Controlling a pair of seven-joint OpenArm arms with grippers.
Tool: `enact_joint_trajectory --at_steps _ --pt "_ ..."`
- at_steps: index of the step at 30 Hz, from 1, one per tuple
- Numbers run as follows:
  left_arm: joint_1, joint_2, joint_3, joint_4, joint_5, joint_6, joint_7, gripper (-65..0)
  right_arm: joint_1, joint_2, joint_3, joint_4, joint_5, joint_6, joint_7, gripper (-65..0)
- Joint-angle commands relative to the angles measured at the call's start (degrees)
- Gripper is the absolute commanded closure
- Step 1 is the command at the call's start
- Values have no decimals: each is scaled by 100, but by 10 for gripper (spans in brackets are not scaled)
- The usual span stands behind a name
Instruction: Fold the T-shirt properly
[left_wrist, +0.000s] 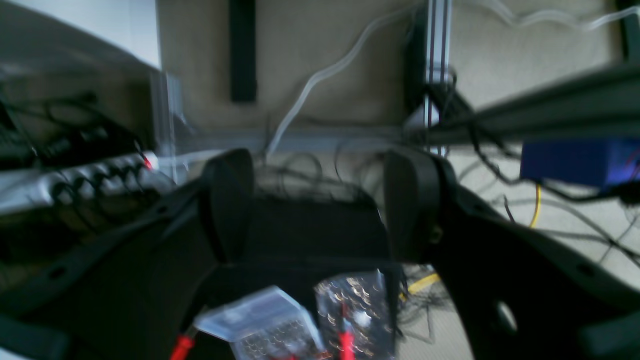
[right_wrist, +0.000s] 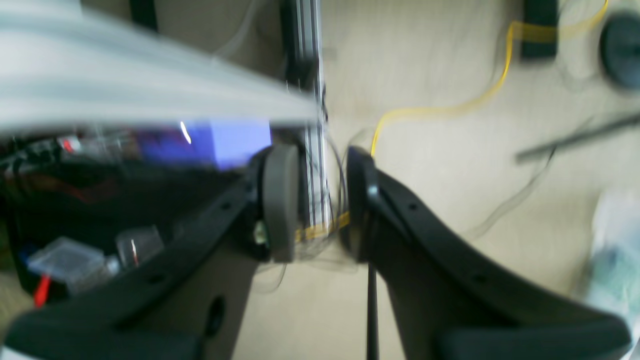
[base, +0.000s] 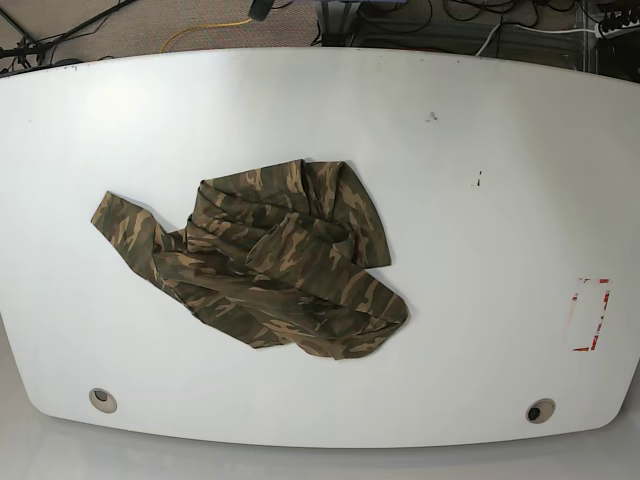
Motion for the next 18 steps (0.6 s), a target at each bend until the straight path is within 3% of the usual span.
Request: enact_joint_trajectory --at_steps 1,8,18 --pt "291 -157 -32 343 -238 19 -97 -374 -122 13 100 377 29 13 121 -159" --pt "350 -140 -454 1020 -370 19 -97 -374 -11 -356 821 694 29 66 121 -159" --pt "-69 -87 -375 1381 -361 19 -80 -378 1413 -206 1015 694 -24 75 69 -165"
